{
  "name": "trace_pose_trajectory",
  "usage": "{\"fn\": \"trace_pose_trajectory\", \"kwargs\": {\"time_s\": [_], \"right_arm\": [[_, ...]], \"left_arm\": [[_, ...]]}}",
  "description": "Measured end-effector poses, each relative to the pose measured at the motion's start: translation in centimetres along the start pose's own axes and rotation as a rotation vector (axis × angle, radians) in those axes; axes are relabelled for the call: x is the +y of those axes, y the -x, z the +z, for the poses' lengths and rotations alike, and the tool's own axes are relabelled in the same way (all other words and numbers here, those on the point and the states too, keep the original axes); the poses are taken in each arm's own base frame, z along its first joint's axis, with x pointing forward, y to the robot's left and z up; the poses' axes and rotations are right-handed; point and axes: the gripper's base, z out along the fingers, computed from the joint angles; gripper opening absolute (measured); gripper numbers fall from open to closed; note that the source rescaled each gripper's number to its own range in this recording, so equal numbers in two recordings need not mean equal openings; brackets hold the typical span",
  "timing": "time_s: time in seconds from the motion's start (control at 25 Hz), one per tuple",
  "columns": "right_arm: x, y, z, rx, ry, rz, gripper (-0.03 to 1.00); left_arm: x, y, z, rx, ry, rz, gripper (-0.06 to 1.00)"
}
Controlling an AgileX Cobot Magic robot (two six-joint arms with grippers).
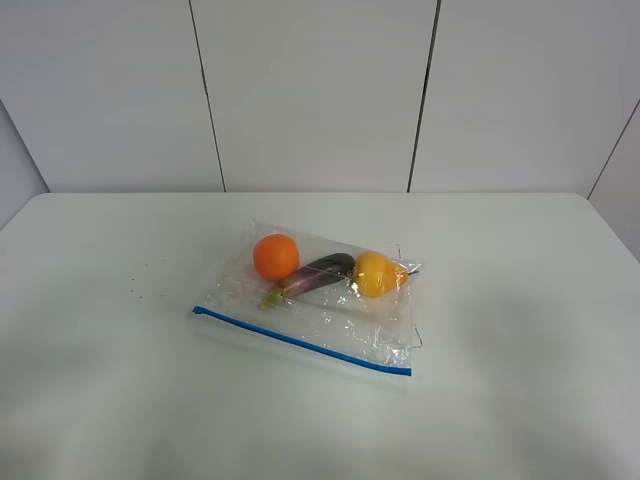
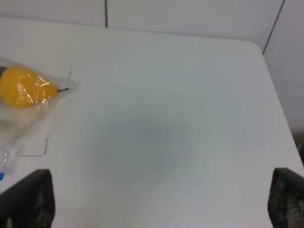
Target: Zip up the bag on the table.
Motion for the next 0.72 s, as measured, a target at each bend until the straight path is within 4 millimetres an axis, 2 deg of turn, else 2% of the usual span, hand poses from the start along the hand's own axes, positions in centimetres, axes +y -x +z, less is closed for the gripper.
{"fn": "trace_pose_trajectory", "kwargs": {"time_s": [0.72], "right_arm": [[0.0,0.0,0.0,0.0,0.0,0.008,1.0]], "left_arm": [[0.0,0.0,0.0,0.0,0.0,0.0,1.0]]}}
